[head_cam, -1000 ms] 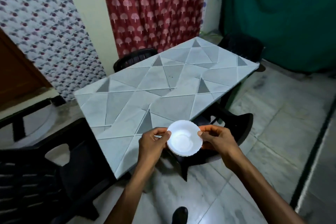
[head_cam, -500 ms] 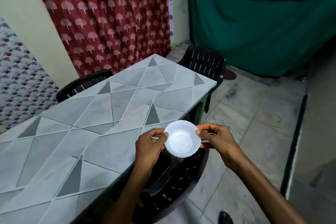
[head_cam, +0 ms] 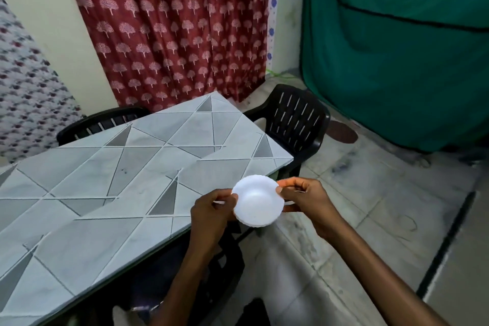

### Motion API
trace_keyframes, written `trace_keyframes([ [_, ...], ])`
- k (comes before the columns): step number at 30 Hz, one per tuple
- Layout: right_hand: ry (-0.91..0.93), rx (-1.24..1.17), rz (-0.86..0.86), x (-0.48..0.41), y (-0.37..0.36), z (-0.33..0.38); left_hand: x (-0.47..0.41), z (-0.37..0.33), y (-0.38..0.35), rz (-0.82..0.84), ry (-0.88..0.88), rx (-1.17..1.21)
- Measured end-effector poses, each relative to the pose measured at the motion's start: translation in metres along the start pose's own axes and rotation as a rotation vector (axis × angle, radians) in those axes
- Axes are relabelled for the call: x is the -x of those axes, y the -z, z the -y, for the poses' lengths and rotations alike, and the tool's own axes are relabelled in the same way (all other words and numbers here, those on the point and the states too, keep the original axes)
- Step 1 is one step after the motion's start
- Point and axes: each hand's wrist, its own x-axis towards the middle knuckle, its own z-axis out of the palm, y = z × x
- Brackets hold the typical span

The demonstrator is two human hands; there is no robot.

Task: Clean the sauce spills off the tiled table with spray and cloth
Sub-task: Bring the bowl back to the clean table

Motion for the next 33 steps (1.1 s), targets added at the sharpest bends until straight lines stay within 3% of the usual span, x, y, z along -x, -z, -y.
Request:
trace_keyframes([
  [10,0.026,0.065,0.134,-0.179,0.040,0.036,-0.129,-0.025,-0.087,-0.160,-0.022,-0.054],
  [19,-0.027,0.085,0.344,-0.323,0.037,0.064,-0.225,-0.038,-0.122,-0.284,0.039,-0.092],
  [27,-0.021,0.261,0.580,-0.442,-0.002,0.056,-0.281,-0.016,-0.153,-0.547,0.175,-0.028],
  [33,-0.074,0.350,0.868,-0.486,-0.049,0.077,-0.289,-0.025,-0.154,-0.861,0.256,0.001],
])
